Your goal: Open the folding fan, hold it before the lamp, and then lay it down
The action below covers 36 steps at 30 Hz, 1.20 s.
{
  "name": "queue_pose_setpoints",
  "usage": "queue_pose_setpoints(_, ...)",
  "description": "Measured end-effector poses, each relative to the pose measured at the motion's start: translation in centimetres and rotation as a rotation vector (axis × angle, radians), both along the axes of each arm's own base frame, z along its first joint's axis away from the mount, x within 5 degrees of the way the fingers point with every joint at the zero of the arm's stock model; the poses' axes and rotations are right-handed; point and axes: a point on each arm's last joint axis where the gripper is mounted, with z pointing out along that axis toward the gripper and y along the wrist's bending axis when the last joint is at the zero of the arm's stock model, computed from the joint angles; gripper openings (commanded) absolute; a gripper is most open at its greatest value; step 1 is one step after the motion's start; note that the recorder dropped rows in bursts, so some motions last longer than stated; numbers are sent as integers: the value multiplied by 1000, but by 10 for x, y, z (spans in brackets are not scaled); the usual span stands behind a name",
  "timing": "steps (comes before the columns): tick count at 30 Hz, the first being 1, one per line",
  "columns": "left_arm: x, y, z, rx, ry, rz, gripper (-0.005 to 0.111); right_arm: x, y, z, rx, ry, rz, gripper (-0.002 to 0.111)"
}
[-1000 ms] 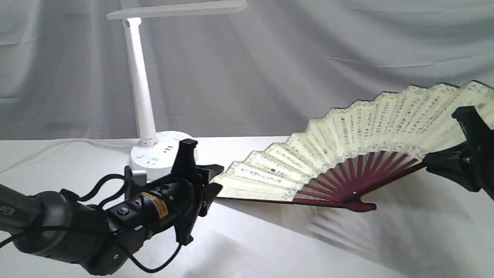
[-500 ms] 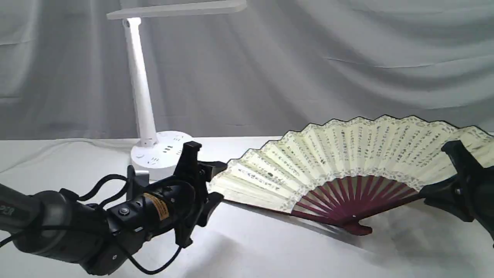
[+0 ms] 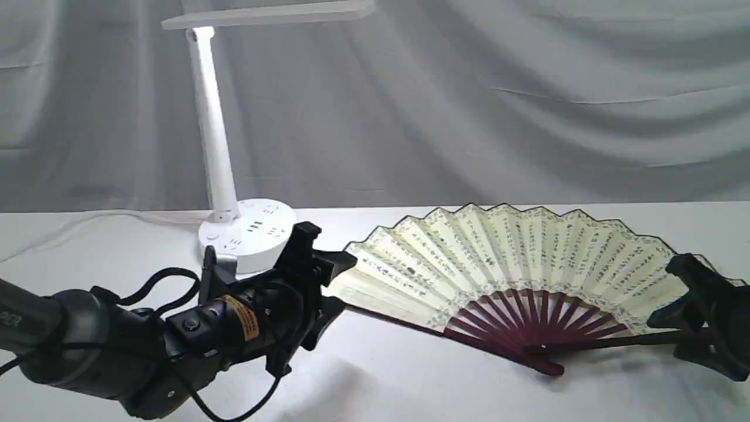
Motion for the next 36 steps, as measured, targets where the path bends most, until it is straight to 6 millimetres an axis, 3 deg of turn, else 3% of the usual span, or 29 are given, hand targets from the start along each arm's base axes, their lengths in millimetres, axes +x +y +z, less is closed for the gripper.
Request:
queue_pose_setpoints(9, -4, -4, 3, 41, -30, -83, 56, -2, 10, 3, 75, -14, 98, 47)
queue_pose_setpoints(15, -11, -10, 27, 110, -120, -225, 55, -9, 22, 23, 123, -41, 227, 47)
queue_pose_setpoints(26, -39, 3, 100, 462, -204, -425, 55, -38, 32, 77, 50, 30, 333, 47)
queue_pose_setpoints(36, -67, 22, 178, 696, -502, -448, 55, -75, 40, 132, -145, 30, 399, 47)
